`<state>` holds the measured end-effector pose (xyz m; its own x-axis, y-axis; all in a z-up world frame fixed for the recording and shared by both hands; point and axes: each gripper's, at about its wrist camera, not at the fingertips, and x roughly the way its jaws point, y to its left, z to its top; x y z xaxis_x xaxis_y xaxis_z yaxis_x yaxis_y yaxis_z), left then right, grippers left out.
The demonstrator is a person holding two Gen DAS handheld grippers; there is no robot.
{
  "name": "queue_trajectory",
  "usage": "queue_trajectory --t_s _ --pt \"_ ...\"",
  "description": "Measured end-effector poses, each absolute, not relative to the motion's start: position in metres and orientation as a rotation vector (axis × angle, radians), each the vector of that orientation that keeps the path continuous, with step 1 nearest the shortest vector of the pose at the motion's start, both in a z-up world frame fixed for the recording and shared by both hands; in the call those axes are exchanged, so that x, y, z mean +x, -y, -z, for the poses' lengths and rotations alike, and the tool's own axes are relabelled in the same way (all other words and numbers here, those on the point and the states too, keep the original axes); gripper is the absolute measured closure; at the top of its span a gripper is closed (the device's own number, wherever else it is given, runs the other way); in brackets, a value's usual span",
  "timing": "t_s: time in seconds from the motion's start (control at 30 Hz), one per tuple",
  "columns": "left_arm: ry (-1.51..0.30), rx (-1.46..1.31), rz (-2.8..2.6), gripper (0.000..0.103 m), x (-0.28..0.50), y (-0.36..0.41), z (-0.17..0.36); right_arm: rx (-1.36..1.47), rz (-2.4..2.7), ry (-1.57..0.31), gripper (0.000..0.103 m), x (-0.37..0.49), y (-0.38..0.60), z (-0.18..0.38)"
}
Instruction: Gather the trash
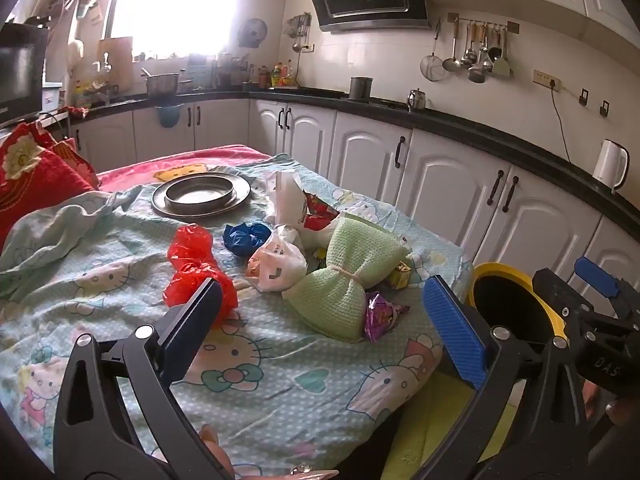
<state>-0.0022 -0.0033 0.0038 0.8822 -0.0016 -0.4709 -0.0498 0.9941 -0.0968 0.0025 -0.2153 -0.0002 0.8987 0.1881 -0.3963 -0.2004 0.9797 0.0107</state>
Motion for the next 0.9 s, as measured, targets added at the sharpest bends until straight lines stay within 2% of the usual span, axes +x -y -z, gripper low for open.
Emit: queue_trajectory --t_s 0.9 --pt "-0.492 -0.109 -0.025 0.010 -0.0024 0.0049 -0.0041 -0.024 -0.194 -0.416 0.006 0.0022 0.2158 0.0043"
